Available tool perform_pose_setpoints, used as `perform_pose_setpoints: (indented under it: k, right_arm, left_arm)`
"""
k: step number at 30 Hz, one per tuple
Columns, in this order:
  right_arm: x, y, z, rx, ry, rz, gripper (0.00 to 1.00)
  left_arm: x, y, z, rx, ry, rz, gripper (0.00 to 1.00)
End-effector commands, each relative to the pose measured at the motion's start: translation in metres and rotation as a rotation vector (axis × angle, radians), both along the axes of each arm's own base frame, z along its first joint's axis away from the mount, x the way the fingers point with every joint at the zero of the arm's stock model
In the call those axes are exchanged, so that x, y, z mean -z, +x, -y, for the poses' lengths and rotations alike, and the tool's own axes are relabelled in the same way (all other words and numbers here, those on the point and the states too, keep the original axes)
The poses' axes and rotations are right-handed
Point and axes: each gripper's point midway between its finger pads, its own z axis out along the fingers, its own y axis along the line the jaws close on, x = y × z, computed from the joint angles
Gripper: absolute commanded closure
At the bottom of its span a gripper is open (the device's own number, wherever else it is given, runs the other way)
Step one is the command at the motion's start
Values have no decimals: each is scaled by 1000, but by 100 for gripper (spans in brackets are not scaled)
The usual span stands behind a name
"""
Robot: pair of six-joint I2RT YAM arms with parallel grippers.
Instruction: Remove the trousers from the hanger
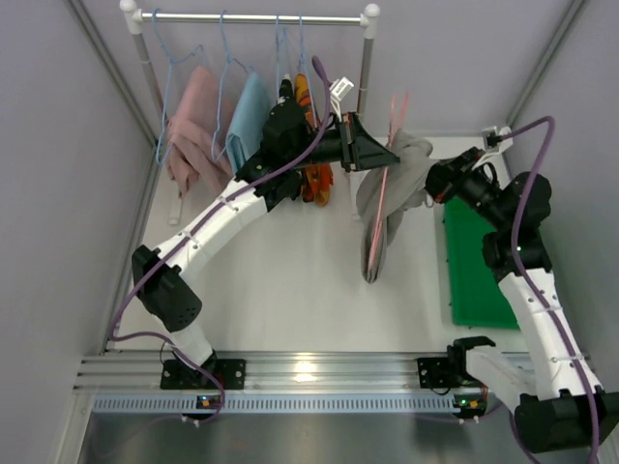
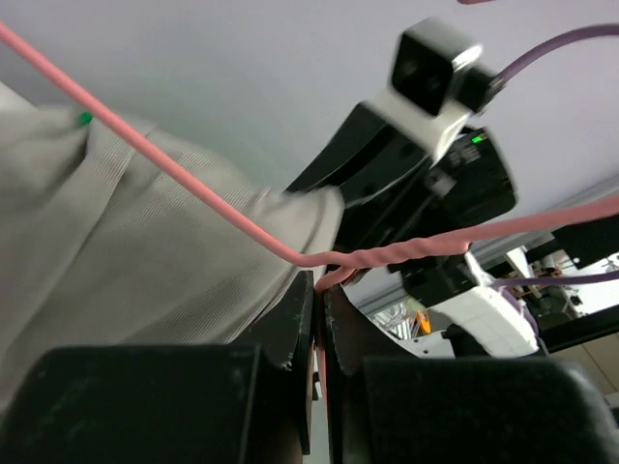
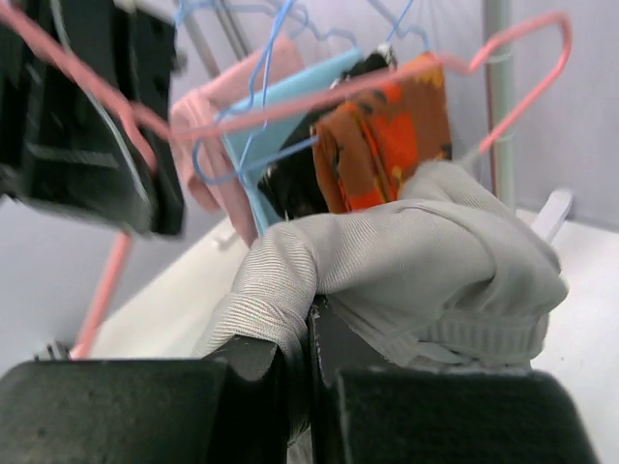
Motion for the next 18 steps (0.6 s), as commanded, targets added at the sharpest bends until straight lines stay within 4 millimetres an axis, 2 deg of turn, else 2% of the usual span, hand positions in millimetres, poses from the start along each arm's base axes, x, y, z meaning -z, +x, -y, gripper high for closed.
perform_pose_setpoints:
  k: [1,6,7,10,12,15,18]
  right_arm:
    - [-67,-26,11,-20,101,92,100]
    - [-100,-39,23,-17,171,113,100]
    - [-109,-40,30,1,176,131,100]
    - [-130,-48,32,-5,203,162,100]
    - [-134,-50,32,-12,204,170,100]
    - [-126,-47,32,-4,176,169,100]
    - [-96,-36,35,22,113,138,100]
  left_arm:
    - [-27,-12,-18,-36,-31,160,100]
    - [-15,-9,-20,-56,-1,163,100]
    - [-15,-9,-20,-59,0,163,100]
    - [-16,-8,-20,-63,-1,168,100]
    - [-20,-8,-20,-66,-10,170,100]
    - [-31,-11,-20,-54,-39,171,100]
    - [-52,-16,-22,-40,-85,185,100]
